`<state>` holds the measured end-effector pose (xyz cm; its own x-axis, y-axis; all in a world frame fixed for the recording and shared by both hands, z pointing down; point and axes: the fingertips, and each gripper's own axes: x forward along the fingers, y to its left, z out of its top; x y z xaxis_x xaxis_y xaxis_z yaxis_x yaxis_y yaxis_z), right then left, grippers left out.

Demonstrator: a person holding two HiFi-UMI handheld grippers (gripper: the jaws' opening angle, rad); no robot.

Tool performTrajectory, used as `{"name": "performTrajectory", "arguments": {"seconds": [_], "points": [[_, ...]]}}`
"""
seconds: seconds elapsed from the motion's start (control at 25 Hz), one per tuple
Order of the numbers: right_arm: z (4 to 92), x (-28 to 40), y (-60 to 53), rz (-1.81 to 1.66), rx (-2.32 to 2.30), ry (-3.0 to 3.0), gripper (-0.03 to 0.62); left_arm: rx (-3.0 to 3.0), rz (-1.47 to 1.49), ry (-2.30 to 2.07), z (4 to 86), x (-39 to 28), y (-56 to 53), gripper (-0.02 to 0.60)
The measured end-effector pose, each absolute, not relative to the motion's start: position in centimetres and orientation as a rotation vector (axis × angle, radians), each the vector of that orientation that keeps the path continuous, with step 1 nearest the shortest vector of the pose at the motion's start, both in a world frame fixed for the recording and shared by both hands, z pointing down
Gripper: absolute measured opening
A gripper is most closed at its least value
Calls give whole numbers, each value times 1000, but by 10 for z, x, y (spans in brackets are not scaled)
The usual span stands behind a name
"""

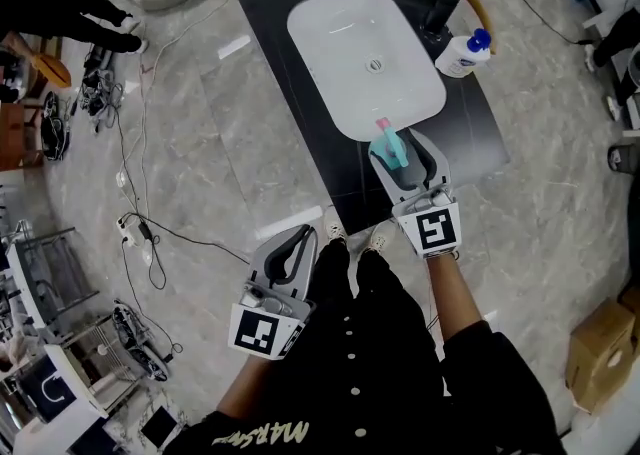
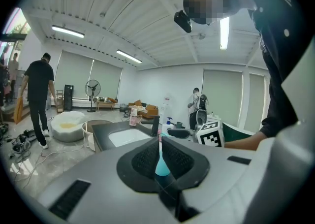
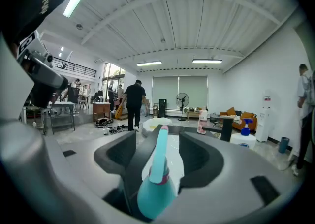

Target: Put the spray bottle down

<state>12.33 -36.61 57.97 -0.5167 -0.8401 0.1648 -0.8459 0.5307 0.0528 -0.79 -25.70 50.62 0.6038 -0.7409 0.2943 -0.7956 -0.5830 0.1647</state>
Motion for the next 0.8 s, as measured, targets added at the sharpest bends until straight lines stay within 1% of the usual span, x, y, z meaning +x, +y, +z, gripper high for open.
{"name": "performTrajectory", "arguments": {"seconds": [0.12, 0.32, 0.52, 0.64, 0.68, 0.8], "points": [[552, 135, -347, 72, 1479, -2618, 258, 2587, 251, -1263, 492, -5, -262, 23], [499, 167, -335, -14, 1588, -2569, 248, 2681, 166, -1270, 464, 8, -287, 23], [457, 186, -326, -15, 1635, -2484, 140, 2746, 140, -1257, 439, 22, -311, 23], [431, 197, -316, -39, 1708, -2486, 44, 2783, 120, -1254, 428, 28, -321, 23], [423, 200, -313, -51, 1733, -2484, 27, 2793, 111, -1256, 423, 30, -325, 23], [401, 211, -305, -82, 1796, -2473, 9, 2824, 84, -1262, 409, 34, -336, 23]]}}
